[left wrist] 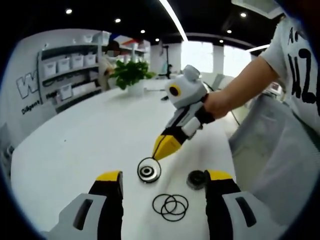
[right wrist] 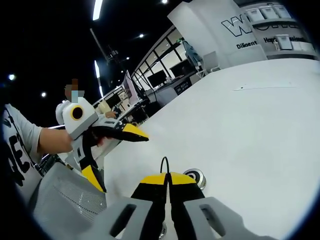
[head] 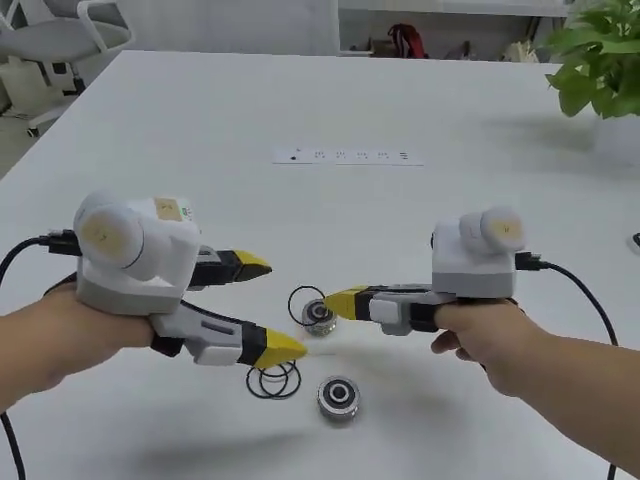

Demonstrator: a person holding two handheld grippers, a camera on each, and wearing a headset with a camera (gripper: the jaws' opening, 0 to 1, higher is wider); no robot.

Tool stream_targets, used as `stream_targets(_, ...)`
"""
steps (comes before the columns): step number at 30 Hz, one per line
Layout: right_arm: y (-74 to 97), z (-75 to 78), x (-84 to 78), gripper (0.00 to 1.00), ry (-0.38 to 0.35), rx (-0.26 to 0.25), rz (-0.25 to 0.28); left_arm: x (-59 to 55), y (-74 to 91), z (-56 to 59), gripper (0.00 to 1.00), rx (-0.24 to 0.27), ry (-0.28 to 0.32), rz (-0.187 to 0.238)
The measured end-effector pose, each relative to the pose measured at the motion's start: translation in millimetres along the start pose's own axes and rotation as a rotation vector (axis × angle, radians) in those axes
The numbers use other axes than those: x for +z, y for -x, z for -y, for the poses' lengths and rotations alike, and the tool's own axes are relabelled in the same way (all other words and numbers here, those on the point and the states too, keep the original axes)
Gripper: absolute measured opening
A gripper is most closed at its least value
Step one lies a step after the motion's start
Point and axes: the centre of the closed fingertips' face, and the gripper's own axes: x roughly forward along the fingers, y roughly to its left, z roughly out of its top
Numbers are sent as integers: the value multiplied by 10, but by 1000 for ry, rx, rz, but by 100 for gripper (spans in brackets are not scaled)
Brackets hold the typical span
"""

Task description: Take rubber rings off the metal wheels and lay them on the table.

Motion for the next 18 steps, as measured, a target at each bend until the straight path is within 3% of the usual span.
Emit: stream_targets(18, 9, -237, 27, 0, 6, 65, 0, 50, 237, 152, 76, -4, 14, 46)
